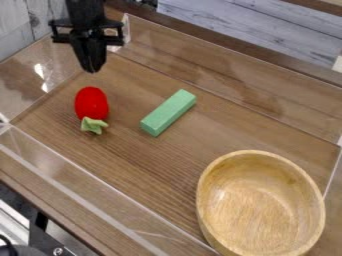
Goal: Move the red object to the right side of the table
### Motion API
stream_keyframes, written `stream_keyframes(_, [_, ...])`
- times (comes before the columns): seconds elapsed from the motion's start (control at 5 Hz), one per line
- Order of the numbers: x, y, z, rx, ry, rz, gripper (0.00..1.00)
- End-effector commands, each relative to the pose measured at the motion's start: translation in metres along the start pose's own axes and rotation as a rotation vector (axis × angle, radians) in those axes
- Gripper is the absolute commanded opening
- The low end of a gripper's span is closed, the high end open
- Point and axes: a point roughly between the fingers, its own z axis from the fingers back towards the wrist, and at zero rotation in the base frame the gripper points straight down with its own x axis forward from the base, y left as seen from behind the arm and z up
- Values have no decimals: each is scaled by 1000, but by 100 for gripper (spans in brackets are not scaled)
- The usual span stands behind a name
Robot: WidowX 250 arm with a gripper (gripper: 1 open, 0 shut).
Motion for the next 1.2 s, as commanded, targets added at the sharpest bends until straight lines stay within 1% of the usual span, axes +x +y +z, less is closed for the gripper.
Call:
stream_keyframes(0.0, [6, 4, 6, 23, -67, -57, 100])
stream_keyframes(0.2, [10, 7, -8, 28, -55, -96, 0])
stream_keyframes(0.4, [1, -2, -10, 28, -52, -60, 0])
stream_keyframes(0.6, [-4, -26, 10, 16, -78, -47, 0])
stream_keyframes(0.8, [-10, -46, 17, 0, -91, -70, 0])
stream_keyframes(1.0, [-23, -40, 4, 5, -79, -62, 100])
